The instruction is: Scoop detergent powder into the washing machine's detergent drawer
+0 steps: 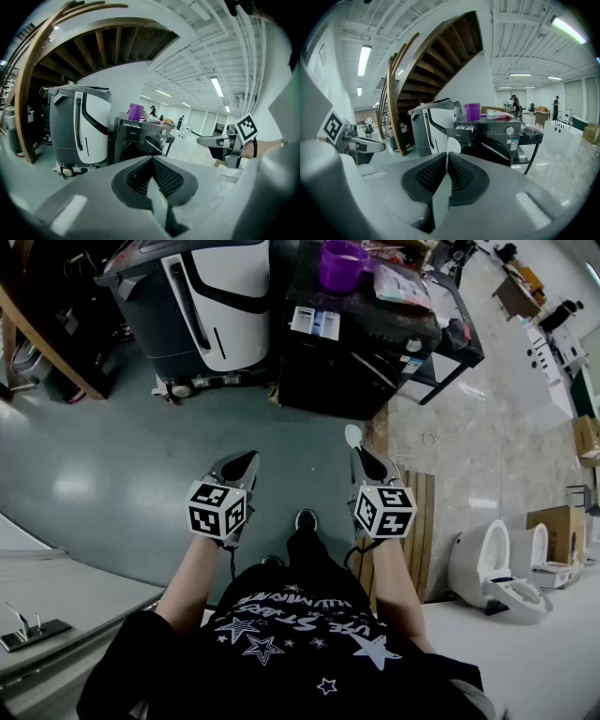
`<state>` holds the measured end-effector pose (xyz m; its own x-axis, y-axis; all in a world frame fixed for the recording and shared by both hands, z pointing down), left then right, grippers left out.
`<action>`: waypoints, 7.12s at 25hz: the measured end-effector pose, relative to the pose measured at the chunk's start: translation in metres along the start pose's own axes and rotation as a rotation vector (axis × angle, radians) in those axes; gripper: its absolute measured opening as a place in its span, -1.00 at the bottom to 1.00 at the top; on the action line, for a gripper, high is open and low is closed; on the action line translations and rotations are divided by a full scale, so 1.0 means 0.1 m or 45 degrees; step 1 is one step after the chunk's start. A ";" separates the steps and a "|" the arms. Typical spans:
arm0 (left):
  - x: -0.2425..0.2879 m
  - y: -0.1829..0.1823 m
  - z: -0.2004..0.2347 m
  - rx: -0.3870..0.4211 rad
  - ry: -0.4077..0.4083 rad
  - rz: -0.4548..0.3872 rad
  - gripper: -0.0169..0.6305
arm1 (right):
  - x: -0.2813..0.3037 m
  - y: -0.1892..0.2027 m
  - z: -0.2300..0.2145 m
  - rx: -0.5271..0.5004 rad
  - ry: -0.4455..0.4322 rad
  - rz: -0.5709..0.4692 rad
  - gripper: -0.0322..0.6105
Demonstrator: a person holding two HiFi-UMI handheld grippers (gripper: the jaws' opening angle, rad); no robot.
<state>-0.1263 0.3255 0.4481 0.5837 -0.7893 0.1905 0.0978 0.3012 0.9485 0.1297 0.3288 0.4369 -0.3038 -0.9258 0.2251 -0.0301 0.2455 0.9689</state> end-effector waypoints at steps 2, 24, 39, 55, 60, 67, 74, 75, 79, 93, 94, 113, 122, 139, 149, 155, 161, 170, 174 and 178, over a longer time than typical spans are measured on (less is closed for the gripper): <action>0.02 0.01 -0.02 0.007 0.003 0.004 -0.95 | 0.00 0.01 0.00 0.004 -0.006 0.002 -0.79; 0.26 0.03 0.03 0.014 0.032 0.028 -0.95 | 0.33 -0.08 -0.14 0.062 0.012 -0.029 -0.79; 1.96 -0.63 0.55 0.075 -0.093 0.042 -0.95 | 2.02 -0.64 -1.33 0.157 -0.102 -0.079 -0.79; 2.99 -1.31 0.94 0.101 -0.239 -0.061 -0.95 | 3.35 -1.38 -1.98 0.104 -0.266 -0.154 -0.79; 3.26 -1.51 1.22 0.135 -0.212 -0.070 -0.95 | 3.65 -1.71 -2.01 0.044 -0.267 -0.206 -0.79; 3.89 -1.84 1.70 0.145 -0.078 -0.098 -0.95 | 4.14 -2.11 -2.03 -0.049 -0.196 -0.250 -0.79; 4.49 -2.26 2.19 0.156 0.040 -0.126 -0.95 | 4.69 -2.45 -2.07 -0.070 -0.118 -0.271 -0.79; 4.56 -2.30 2.25 0.154 0.051 -0.127 -0.95 | 4.77 -2.49 -2.07 -0.086 -0.112 -0.265 -0.79; 4.76 -2.40 2.45 0.144 0.090 -0.121 -0.95 | 5.04 -2.64 -2.08 -0.198 -0.097 -0.222 -0.79; 5.08 -2.40 2.78 0.094 0.216 -0.072 -0.95 | 5.99 -2.81 -2.20 -0.891 -0.274 0.371 -0.79; 5.09 -2.39 2.79 0.091 0.219 -0.068 -0.95 | 6.04 -2.79 -2.19 -0.926 -0.302 0.414 -0.79; 5.12 -2.24 3.04 0.061 0.221 -0.037 -0.95 | 6.41 -2.40 -2.17 -1.021 -0.557 0.943 -0.79; 5.05 -2.20 3.07 0.037 0.201 -0.042 -0.95 | 6.49 -2.44 -2.22 -0.687 -0.601 1.055 -0.79; 5.06 -2.13 3.00 0.029 0.224 -0.016 -0.95 | 6.61 -2.52 -2.30 -0.205 -0.503 1.144 -0.79; 5.02 -2.10 2.96 0.041 0.217 0.002 -0.95 | 6.47 -2.64 -2.44 0.164 -0.471 0.988 -0.79; 4.99 -2.08 2.86 0.064 0.230 0.015 -0.95 | 6.22 -2.71 -2.52 0.366 -0.438 0.781 -0.79; 4.94 -2.07 2.72 0.091 0.242 0.031 -0.95 | 5.96 -2.80 -2.57 0.462 -0.446 0.576 -0.79; 4.84 -2.07 2.49 0.116 0.232 0.017 -0.95 | 5.65 -2.85 -2.44 0.759 -0.535 0.242 -0.79; 4.79 -2.00 2.41 0.113 0.214 0.022 -0.95 | 5.49 -2.82 -2.32 0.860 -0.597 0.153 -0.79; 4.72 -1.92 2.33 0.106 0.190 0.028 -0.95 | 5.31 -2.73 -2.21 0.906 -0.658 0.106 -0.79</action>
<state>-0.0574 -0.2296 0.4145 0.6989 -0.6929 0.1773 0.0202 0.2669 0.9635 0.1871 -0.2936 0.3151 -0.7187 -0.6934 0.0509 -0.5221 0.5867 0.6190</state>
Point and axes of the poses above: the fingertips, and each gripper's own axes: x forward along the fingers, z to its left, y out of its underside, the point moved 5 cm from there along -x, backward along the fingers, and after that the axes turned 13 degrees about -z, right-handed, at the moved point
